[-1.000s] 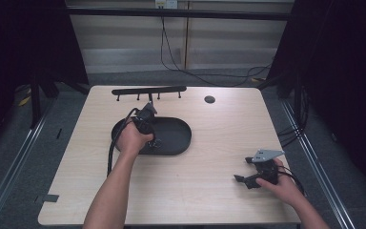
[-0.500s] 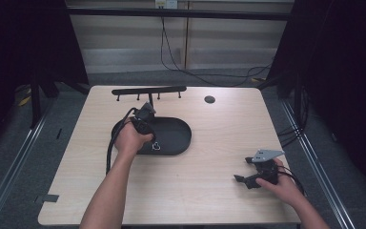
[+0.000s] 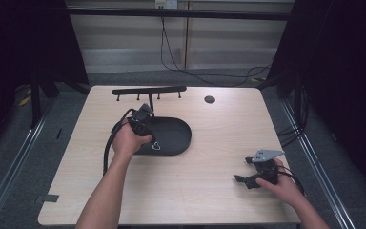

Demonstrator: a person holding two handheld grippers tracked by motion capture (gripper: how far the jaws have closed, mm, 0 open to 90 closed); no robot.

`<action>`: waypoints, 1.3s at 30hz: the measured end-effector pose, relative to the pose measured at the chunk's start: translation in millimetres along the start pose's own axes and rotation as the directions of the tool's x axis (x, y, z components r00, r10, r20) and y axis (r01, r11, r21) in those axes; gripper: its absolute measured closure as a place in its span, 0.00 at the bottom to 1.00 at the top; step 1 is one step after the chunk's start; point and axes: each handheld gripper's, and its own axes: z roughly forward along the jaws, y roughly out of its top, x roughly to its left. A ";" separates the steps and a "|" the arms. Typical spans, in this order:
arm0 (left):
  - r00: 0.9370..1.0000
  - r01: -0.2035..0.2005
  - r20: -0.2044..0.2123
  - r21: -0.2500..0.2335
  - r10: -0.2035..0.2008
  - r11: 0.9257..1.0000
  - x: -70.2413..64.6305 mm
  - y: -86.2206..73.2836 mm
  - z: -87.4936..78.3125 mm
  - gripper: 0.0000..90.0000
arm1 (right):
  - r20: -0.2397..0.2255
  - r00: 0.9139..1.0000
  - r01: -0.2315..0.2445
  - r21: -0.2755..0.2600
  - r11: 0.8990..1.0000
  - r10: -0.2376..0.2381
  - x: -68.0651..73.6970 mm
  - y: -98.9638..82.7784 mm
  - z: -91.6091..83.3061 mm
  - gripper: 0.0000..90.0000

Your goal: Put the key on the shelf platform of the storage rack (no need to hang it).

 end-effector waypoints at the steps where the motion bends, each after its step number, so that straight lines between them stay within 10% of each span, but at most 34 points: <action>1: 1.000 0.004 0.001 0.003 -0.004 1.000 -0.4 -0.7 -0.9 0.59 | 0.000 1.000 0.000 0.000 1.000 0.000 0.0 0.0 0.0 0.13; 39: 0.999 -0.047 0.018 -0.090 0.049 0.995 -0.5 -19.9 -20.0 0.28 | 0.000 1.000 0.000 0.000 1.000 0.000 0.0 -0.1 -0.1 0.13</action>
